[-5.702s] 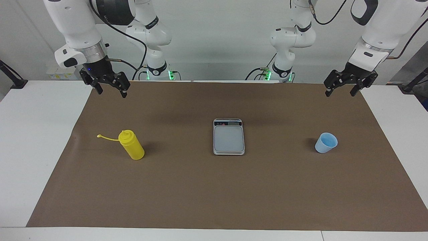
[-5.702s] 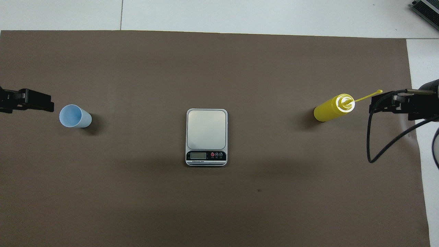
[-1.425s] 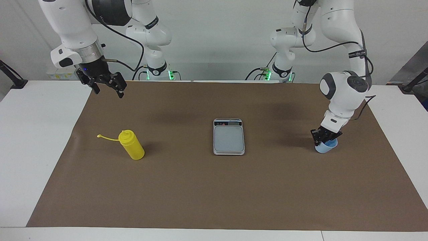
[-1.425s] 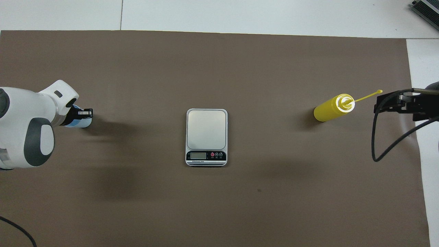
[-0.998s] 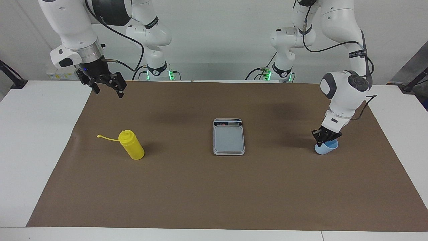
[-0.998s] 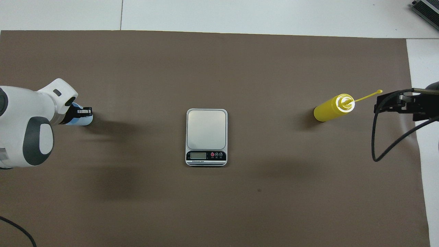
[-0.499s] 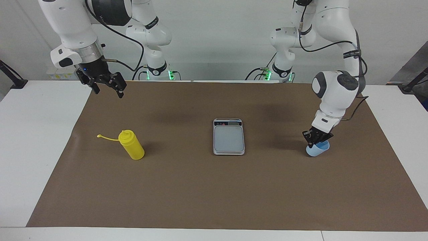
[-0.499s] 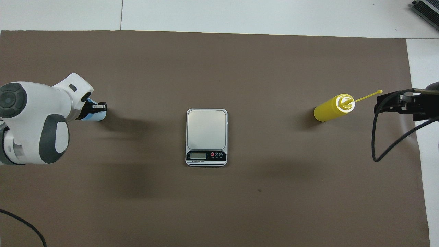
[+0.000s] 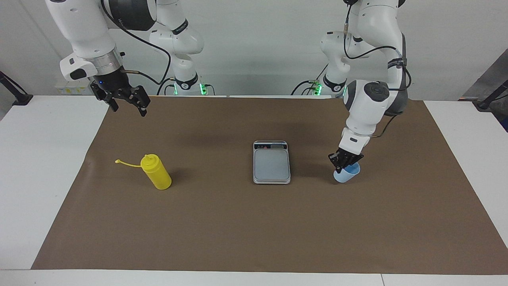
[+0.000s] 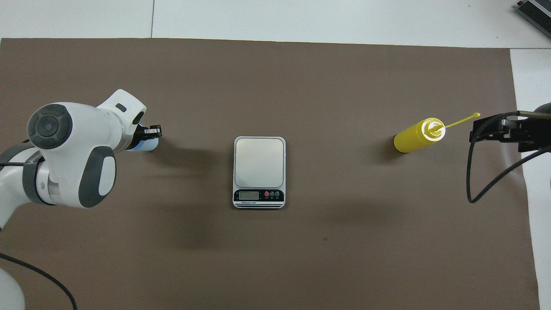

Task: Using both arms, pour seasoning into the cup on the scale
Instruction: 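Carry the blue cup with the left gripper onto the scale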

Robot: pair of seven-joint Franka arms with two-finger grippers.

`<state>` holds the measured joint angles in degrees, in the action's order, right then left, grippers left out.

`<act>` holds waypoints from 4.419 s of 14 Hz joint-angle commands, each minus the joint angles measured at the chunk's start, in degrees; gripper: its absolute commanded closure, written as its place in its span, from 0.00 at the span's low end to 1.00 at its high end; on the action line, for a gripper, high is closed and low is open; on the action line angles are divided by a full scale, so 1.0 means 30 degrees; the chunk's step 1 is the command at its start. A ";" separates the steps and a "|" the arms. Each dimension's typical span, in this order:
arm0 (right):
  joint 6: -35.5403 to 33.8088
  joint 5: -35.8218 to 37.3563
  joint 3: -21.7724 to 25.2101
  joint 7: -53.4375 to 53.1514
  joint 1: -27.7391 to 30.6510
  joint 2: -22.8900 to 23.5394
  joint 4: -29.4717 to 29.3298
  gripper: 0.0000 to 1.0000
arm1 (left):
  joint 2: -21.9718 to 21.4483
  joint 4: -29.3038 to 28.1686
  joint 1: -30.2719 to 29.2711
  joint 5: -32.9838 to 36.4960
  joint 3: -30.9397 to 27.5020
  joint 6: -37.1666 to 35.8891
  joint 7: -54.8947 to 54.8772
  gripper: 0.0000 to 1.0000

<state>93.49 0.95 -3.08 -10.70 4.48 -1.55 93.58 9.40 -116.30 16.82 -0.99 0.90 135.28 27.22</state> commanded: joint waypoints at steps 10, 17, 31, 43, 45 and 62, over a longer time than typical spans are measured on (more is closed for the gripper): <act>-0.0022 -0.0054 0.0031 0.0519 0.0382 -0.0451 0.0505 0.00 | 0.2080 0.5715 0.3620 0.1122 -0.0360 -0.5656 0.7067 0.94; -0.0022 -0.0054 0.0031 0.0519 0.0411 -0.0452 0.0505 0.00 | 0.3986 0.8326 0.5113 0.1151 -0.0389 -0.7299 0.9412 0.94; 0.0008 -0.0054 0.0031 0.0490 0.0411 -0.0452 0.0564 0.00 | 0.4658 0.8562 0.7078 0.1562 -0.0389 -0.7212 1.2049 0.94; 0.0271 -0.0054 0.0031 0.0519 0.0440 -0.0452 0.0681 0.00 | 0.5540 0.9675 0.7430 0.1650 -0.0360 -0.6948 1.2901 0.94; 0.0271 -0.0054 0.0031 0.0519 0.0411 -0.0481 0.0710 0.00 | 0.5773 0.9675 0.7547 0.1679 -0.0389 -0.6861 1.3046 0.94; 0.0300 -0.0054 0.0031 0.1134 0.0411 -0.0598 0.0916 0.00 | 0.6974 1.3245 0.7431 0.2294 -0.0360 -1.0078 1.3048 0.36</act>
<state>93.50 0.95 -3.07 -9.02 5.37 -1.74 94.45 27.31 -82.70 38.74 4.70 0.43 109.59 65.57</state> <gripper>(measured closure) 0.000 0.361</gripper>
